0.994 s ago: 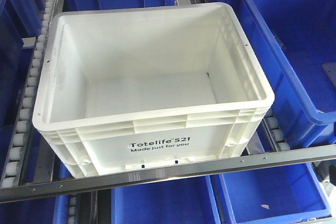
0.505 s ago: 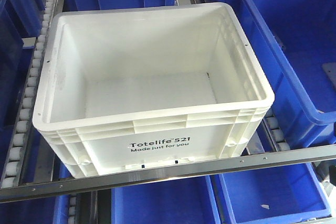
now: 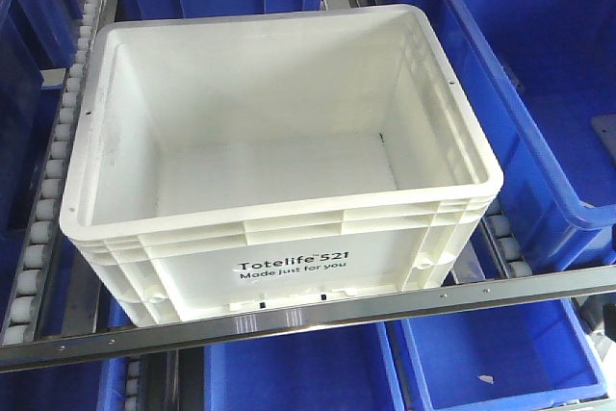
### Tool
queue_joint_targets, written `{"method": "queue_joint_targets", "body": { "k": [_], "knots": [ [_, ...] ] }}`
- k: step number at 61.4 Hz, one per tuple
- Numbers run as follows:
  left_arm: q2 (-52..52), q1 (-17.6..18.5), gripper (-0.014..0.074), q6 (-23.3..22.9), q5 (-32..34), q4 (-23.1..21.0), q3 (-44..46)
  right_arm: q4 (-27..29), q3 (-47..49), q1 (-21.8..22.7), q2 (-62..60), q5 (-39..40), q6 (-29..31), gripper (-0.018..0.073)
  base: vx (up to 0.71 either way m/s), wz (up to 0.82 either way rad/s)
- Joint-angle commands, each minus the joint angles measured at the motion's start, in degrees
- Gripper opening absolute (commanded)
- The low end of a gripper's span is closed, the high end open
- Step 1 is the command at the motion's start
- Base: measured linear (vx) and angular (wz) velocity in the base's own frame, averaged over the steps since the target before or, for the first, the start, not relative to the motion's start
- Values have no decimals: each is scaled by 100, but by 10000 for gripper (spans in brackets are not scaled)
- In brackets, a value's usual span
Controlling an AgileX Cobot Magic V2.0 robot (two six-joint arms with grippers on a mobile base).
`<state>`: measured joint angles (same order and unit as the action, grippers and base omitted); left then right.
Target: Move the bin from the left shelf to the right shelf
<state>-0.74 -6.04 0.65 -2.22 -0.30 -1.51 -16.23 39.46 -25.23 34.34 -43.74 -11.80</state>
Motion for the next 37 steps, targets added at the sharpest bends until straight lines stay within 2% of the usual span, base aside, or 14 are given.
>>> {"method": "queue_joint_targets", "body": {
  "k": [1,7,37],
  "knots": [
    [-66,-134,36,-7,451,-65,121,-120,154,14,22,343,0,-9,0,0],
    [-66,-230,36,-7,451,-59,121,-120,154,14,22,343,0,-9,0,0],
    [-59,-230,37,-7,451,-59,121,-120,154,14,22,343,0,-9,0,0]
  ]
}}
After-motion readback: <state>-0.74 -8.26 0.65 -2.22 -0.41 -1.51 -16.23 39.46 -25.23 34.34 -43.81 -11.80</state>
